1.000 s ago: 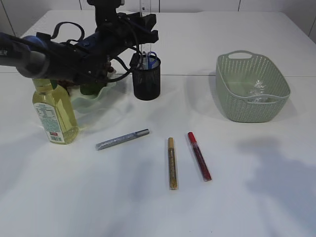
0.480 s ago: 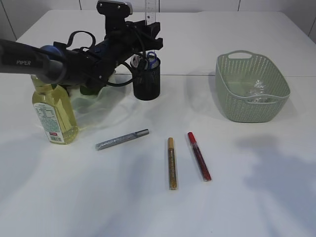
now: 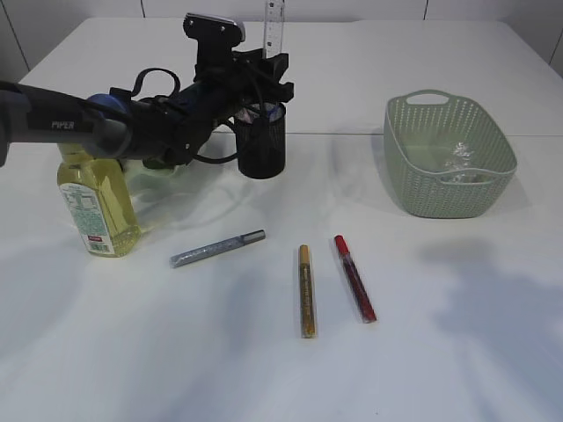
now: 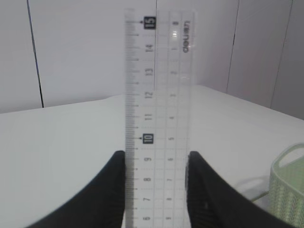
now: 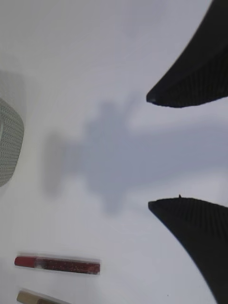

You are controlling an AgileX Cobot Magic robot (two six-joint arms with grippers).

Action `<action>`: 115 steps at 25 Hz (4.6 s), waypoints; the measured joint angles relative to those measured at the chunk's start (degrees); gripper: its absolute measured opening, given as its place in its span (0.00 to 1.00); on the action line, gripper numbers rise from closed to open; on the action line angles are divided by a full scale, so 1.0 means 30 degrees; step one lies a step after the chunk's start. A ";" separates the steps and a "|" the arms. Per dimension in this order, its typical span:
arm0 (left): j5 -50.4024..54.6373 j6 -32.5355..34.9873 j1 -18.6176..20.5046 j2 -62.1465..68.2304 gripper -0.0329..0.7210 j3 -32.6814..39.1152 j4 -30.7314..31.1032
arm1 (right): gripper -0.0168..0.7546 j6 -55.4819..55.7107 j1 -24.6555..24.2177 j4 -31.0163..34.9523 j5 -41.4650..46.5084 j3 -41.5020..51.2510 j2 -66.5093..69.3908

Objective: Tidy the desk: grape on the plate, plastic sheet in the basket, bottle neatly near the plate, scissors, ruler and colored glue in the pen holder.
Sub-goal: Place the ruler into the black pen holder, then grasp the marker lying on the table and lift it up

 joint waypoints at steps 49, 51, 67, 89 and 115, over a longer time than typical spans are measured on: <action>0.2324 0.0354 0.0112 0.0533 0.58 -0.0081 0.0056 | 0.64 0.0000 0.0000 -0.0128 -0.1152 0.0000 0.0000; 0.2409 0.0354 0.0112 0.0448 0.58 -0.0081 0.0056 | 0.64 0.0000 0.0000 -0.0128 -0.1183 0.0000 0.0000; 1.0558 0.0354 0.0037 -0.4354 0.58 -0.0081 0.0020 | 0.64 0.0000 0.0000 0.0047 -0.1259 0.0000 0.0000; 3.5796 0.2194 -0.1644 -1.2044 0.44 -0.0092 -0.3996 | 0.64 0.0000 0.0000 0.4832 0.2430 -0.1034 0.2472; 3.3858 1.4050 -0.1644 -0.4102 0.41 -0.0290 -0.4398 | 0.64 -0.0551 0.0000 0.6119 0.3617 -0.1438 0.5463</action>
